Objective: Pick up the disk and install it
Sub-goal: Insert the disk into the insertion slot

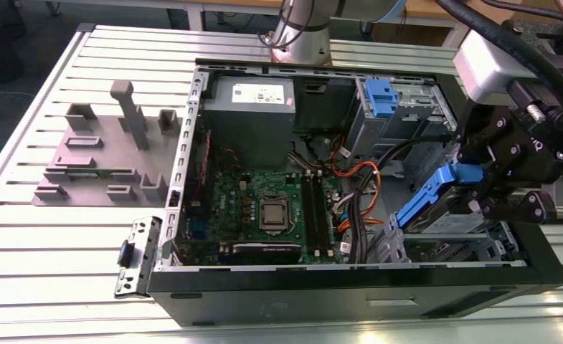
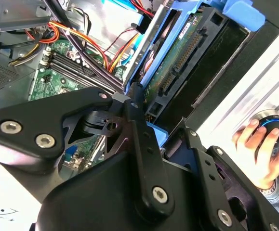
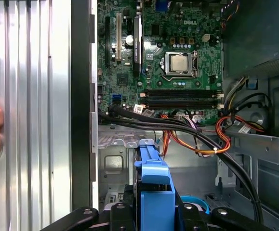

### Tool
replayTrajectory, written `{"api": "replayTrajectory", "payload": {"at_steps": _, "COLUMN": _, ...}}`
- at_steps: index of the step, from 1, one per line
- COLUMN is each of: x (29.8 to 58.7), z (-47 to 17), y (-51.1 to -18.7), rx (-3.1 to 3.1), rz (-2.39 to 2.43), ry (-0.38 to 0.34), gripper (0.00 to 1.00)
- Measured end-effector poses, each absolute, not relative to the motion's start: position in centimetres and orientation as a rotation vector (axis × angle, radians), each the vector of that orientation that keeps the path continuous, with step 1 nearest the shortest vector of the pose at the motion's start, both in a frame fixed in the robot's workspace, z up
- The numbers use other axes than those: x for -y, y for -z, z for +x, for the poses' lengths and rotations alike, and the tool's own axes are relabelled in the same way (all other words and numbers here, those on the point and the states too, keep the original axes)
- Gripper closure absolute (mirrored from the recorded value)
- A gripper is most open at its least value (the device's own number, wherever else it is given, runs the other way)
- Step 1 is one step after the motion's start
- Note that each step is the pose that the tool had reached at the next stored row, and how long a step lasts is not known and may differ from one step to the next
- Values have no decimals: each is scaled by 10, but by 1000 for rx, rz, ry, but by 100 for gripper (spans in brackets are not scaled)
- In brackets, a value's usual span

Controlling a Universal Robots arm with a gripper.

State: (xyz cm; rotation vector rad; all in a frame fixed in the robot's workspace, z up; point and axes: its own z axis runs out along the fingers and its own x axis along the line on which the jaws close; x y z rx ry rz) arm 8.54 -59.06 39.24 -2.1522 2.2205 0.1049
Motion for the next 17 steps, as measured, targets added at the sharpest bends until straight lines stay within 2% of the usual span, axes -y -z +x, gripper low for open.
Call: {"api": "replayTrajectory", "payload": {"at_steps": 17, "x": 591, "z": 85, "y": -387, "rx": -2220, "rz": -2152, "ry": -105, "gripper": 64}}
